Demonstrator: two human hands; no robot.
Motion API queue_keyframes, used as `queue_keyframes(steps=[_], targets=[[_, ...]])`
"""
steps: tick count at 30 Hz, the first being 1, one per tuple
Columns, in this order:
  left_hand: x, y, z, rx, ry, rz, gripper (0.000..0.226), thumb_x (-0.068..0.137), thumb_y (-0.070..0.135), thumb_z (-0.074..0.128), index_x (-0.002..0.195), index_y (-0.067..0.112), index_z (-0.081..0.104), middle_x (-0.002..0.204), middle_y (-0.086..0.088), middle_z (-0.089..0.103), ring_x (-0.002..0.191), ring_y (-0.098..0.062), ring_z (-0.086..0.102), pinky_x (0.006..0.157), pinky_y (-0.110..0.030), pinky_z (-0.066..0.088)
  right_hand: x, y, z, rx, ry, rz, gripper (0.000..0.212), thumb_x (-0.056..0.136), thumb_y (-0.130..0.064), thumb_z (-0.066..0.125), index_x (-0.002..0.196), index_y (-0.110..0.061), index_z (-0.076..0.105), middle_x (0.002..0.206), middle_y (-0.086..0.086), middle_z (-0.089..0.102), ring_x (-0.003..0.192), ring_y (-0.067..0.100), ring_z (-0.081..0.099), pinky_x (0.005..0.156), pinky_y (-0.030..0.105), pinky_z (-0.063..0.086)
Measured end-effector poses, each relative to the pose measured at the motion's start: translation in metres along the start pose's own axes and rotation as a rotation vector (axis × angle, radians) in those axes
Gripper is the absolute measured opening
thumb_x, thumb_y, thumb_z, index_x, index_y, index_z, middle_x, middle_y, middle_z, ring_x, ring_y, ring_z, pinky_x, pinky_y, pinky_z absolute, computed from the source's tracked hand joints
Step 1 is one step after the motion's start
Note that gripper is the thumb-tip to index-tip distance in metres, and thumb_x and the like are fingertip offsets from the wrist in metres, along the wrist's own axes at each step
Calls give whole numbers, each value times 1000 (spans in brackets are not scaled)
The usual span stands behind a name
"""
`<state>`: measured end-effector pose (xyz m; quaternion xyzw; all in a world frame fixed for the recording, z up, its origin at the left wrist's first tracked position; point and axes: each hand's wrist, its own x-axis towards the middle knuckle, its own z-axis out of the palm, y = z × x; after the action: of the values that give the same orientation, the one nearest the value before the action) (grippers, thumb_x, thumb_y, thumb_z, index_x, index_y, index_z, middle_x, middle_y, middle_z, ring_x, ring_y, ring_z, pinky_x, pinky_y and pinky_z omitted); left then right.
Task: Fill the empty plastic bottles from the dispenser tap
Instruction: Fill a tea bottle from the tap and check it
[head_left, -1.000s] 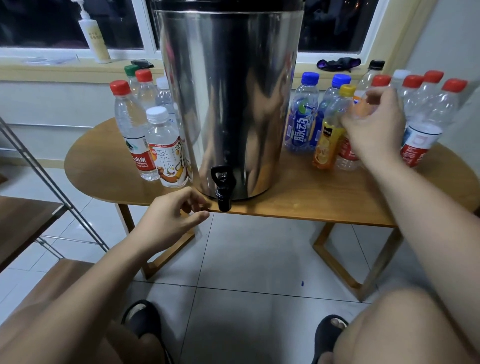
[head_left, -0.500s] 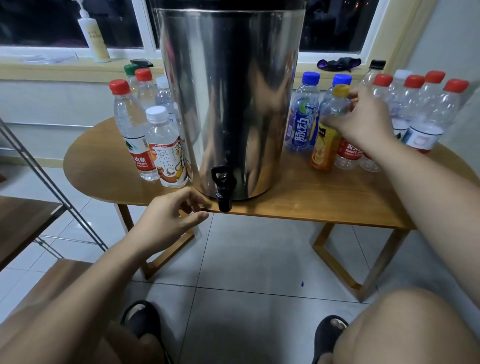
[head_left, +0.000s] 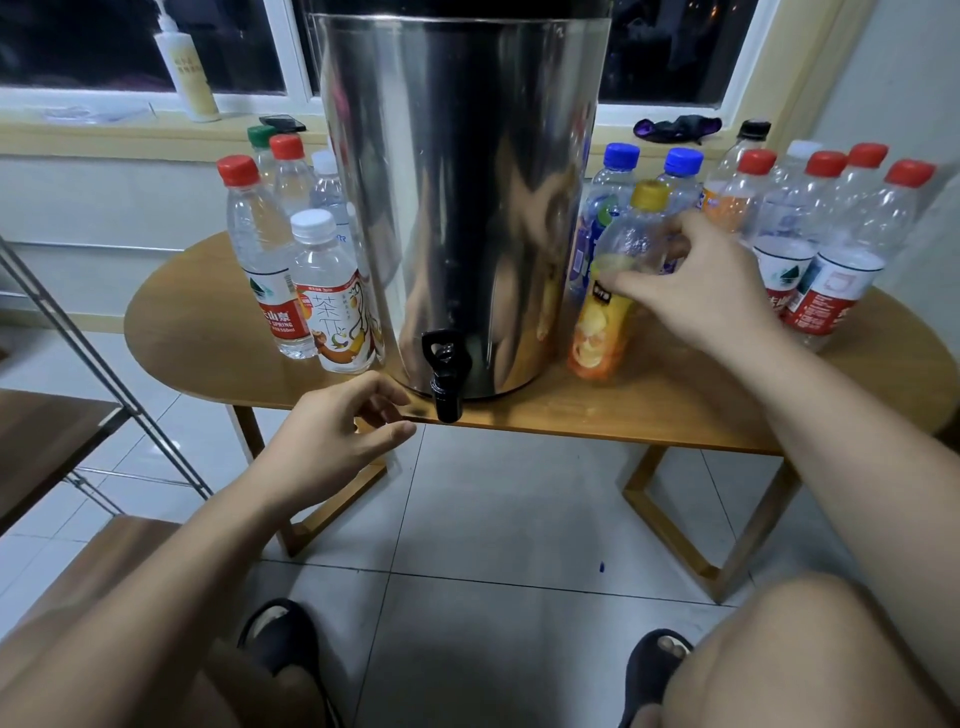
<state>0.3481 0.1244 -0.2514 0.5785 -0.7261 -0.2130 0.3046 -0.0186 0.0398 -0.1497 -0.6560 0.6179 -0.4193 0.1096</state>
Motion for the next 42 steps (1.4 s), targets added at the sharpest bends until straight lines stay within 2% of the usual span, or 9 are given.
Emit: queue_keyframes(steps=[5, 9, 12, 18, 22, 26, 30, 34, 42], targets=[[-3, 2, 2, -21, 2, 17, 17, 94, 40, 81, 106, 36, 71, 94, 14, 74, 95, -5, 71, 76, -23, 56, -52, -19, 13, 138, -149, -14, 62, 65, -75, 85, 109, -38, 62, 101, -15, 72, 82, 17, 74, 78, 54, 64], [-5, 2, 3, -51, -22, 20, 17, 94, 41, 81, 106, 36, 71, 95, 15, 75, 96, -6, 72, 76, -24, 56, -84, -24, 21, 248, -126, -52, 59, 71, -61, 91, 115, -35, 63, 96, -18, 68, 71, 5, 62, 74, 37, 57], [-6, 4, 4, -80, -50, 18, 16, 95, 40, 81, 108, 36, 71, 96, 13, 76, 97, -6, 73, 78, -28, 58, -100, -22, 33, 316, -172, -61, 59, 67, -63, 89, 112, -35, 64, 97, -15, 68, 65, 3, 56, 70, 31, 52], [-9, 10, 5, -97, -78, 40, 16, 95, 39, 82, 106, 36, 70, 98, 12, 78, 97, -11, 73, 80, -31, 57, -132, 6, 78, 216, -343, -36, 57, 70, -53, 95, 111, -35, 60, 104, -13, 70, 76, -1, 61, 71, 20, 45], [-14, 17, 10, -96, -129, 69, 18, 94, 38, 84, 105, 36, 70, 100, 15, 78, 100, -8, 72, 81, -26, 55, -147, 9, 92, 102, -332, -138, 50, 76, -46, 91, 111, -36, 57, 110, -20, 59, 103, 4, 60, 82, 30, 51], [-18, 23, 14, -80, -176, 115, 27, 92, 51, 81, 112, 36, 72, 106, 23, 75, 106, -3, 71, 81, -18, 53, -159, 3, 98, 72, -374, -156, 53, 77, -53, 86, 118, -39, 56, 114, -21, 56, 98, 4, 59, 80, 34, 54], [-20, 26, 18, -82, -188, 135, 35, 89, 58, 78, 116, 36, 73, 108, 28, 73, 104, -3, 70, 79, -16, 51, -171, 4, 107, -33, -560, -154, 61, 79, -62, 82, 129, -41, 54, 120, -25, 54, 102, 6, 60, 82, 30, 55], [-21, 27, 17, -79, -243, 165, 34, 95, 49, 78, 127, 39, 75, 113, 25, 74, 105, -2, 70, 80, -23, 56, -177, 5, 111, -80, -680, -185, 62, 80, -59, 82, 131, -39, 54, 120, -24, 54, 104, 4, 58, 77, 18, 48], [-18, 21, 11, -35, -312, 196, 28, 97, 20, 82, 119, 38, 79, 113, 16, 73, 104, -9, 68, 81, -17, 53, -176, 4, 108, -36, -715, -153, 67, 77, -65, 83, 134, -42, 56, 123, -22, 62, 111, 4, 63, 92, 31, 61]])
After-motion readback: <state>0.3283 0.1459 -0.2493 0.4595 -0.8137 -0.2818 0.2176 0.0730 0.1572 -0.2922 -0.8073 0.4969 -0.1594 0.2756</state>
